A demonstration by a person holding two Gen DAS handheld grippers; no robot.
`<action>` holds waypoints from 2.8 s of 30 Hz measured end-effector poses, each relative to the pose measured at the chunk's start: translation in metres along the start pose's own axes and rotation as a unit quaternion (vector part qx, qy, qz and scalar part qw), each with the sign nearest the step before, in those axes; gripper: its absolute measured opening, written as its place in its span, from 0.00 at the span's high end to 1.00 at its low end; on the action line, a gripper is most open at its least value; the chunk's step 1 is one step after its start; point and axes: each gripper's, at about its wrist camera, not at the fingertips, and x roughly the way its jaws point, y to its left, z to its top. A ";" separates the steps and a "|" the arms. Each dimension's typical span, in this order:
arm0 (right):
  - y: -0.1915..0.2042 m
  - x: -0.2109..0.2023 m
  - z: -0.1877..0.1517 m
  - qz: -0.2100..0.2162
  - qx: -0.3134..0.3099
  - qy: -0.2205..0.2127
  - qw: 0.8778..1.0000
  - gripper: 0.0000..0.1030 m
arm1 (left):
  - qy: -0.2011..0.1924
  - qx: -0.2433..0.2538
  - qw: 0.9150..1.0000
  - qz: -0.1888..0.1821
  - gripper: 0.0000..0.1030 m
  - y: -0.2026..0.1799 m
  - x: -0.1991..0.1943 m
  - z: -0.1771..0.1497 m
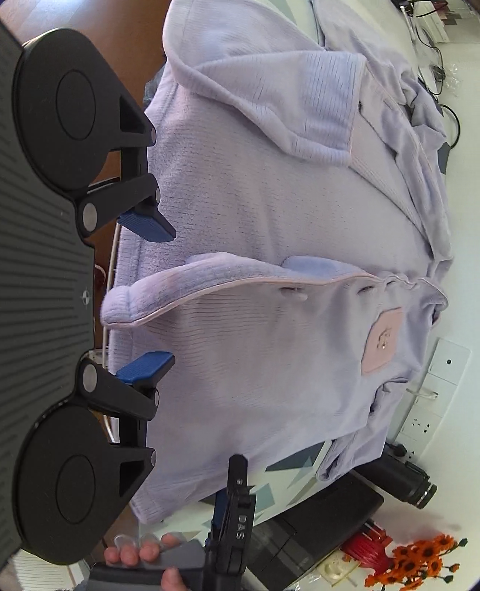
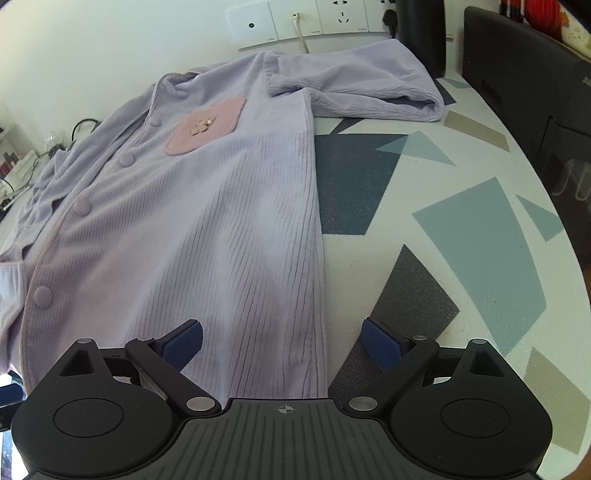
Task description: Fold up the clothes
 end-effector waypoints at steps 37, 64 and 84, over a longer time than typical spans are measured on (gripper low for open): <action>-0.001 -0.116 0.028 0.035 -0.026 0.034 0.998 0.68 | 0.017 -0.172 0.982 -0.080 0.90 0.083 0.004 -0.008; 0.224 0.206 0.334 0.061 -0.034 0.082 0.994 0.57 | 0.044 -0.270 0.960 -0.068 0.85 0.095 0.034 -0.008; 0.163 0.198 0.378 0.051 0.039 0.081 0.995 0.92 | 0.056 -0.308 0.943 -0.108 0.79 0.108 0.049 -0.013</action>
